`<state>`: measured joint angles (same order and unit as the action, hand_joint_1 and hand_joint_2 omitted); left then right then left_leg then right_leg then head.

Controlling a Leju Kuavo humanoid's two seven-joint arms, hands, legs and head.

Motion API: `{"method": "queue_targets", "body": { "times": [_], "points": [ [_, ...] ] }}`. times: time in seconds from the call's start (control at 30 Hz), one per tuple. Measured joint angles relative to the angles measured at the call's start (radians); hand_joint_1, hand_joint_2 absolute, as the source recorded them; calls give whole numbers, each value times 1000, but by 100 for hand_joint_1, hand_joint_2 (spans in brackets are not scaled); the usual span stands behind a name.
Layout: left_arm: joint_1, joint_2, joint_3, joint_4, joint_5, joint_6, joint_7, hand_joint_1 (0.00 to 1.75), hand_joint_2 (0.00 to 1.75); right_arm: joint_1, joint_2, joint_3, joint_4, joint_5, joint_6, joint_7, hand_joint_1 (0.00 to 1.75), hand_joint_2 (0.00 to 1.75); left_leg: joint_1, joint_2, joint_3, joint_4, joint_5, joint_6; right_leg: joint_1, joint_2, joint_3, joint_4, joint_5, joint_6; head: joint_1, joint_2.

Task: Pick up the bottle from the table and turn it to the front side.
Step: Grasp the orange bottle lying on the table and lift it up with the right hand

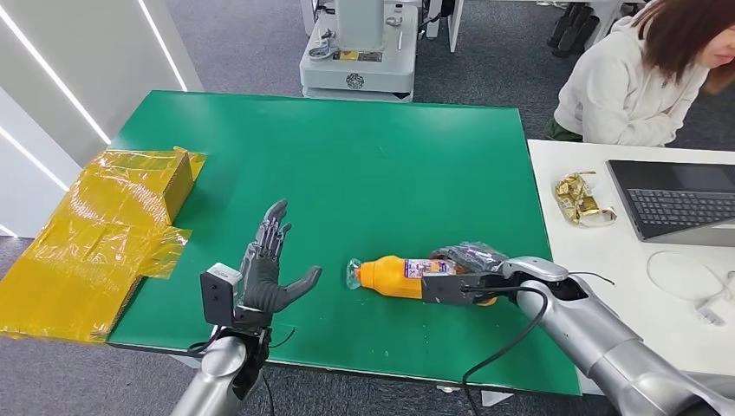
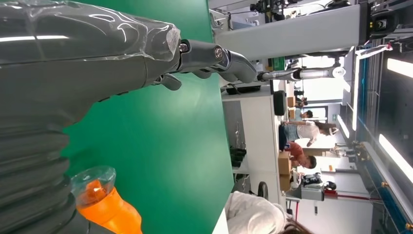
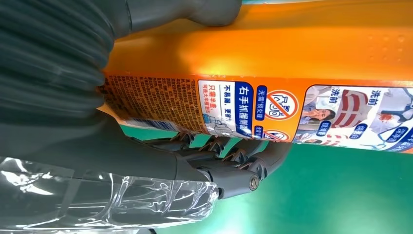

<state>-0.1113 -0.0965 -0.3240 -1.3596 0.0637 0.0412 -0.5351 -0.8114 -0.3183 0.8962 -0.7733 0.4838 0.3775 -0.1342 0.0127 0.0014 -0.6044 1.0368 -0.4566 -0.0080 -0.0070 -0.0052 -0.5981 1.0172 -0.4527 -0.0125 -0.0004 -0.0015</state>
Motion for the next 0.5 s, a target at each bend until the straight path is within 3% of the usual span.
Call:
{"method": "queue_targets", "body": {
  "times": [0.07,0.33,0.5],
  "points": [
    [1,0,5,0,2,-3,0,0,175,-12,-2,13,1,-5,-1,-2,175,175,0,0,0,0,0,0,0,0,0,0,0,0,0,0],
    [14,0,31,0,-1,-5,-9,0,175,-18,10,39,37,-83,-110,-83,175,175,0,-1,-1,0,0,0,0,-1,0,0,0,0,0,0],
    [22,0,44,0,-5,2,-17,0,175,19,22,16,47,-203,-165,-178,175,175,0,-1,-1,0,0,0,0,-1,0,0,0,0,0,0]
  ]
}}
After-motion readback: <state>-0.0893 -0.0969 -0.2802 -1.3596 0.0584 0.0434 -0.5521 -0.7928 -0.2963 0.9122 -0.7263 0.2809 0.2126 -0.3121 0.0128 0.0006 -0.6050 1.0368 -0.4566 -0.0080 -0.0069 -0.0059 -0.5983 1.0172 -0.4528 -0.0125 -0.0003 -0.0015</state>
